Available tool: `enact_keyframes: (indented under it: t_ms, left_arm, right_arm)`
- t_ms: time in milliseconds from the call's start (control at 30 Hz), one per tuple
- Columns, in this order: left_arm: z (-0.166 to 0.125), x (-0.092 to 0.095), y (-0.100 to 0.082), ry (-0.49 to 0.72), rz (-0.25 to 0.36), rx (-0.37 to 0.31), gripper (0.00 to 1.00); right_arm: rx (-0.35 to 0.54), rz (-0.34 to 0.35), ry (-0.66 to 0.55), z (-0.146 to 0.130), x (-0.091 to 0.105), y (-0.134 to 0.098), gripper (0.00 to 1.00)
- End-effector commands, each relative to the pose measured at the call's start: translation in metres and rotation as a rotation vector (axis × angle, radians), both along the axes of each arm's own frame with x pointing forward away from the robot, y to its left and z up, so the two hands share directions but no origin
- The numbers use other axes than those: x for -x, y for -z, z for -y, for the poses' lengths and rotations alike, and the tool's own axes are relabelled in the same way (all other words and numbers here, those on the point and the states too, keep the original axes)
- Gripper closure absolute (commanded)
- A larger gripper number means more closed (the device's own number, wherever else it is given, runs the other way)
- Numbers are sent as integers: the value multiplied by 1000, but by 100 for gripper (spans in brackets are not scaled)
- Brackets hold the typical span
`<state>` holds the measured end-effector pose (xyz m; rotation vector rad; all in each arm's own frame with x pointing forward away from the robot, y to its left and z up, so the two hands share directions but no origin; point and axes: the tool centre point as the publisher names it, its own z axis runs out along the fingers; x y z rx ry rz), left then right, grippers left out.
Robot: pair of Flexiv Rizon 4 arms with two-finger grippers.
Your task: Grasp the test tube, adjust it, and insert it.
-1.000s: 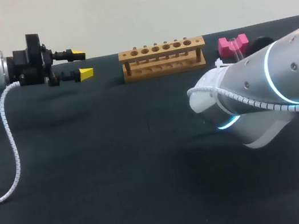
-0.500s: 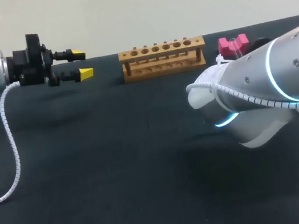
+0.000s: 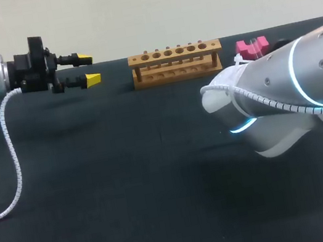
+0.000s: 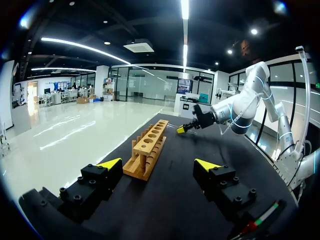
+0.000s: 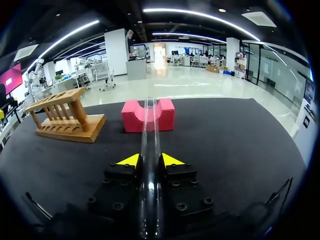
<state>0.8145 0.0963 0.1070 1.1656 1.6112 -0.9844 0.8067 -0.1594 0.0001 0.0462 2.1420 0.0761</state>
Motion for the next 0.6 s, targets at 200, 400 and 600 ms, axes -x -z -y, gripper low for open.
enact_keyframes:
  t_ms: [200, 400, 600]
  left_arm:
    - [0, 1, 1, -2, 5, 3, 0]
    - [0, 1, 1, -2, 5, 3, 0]
    - [0, 1, 1, -2, 5, 3, 0]
  right_arm:
    - [-4, -16, 11, -5, 16, -29, 100]
    - [-12, -28, 8, -17, 29, -53, 100]
    - [-32, -29, 19, -34, 38, -79, 100]
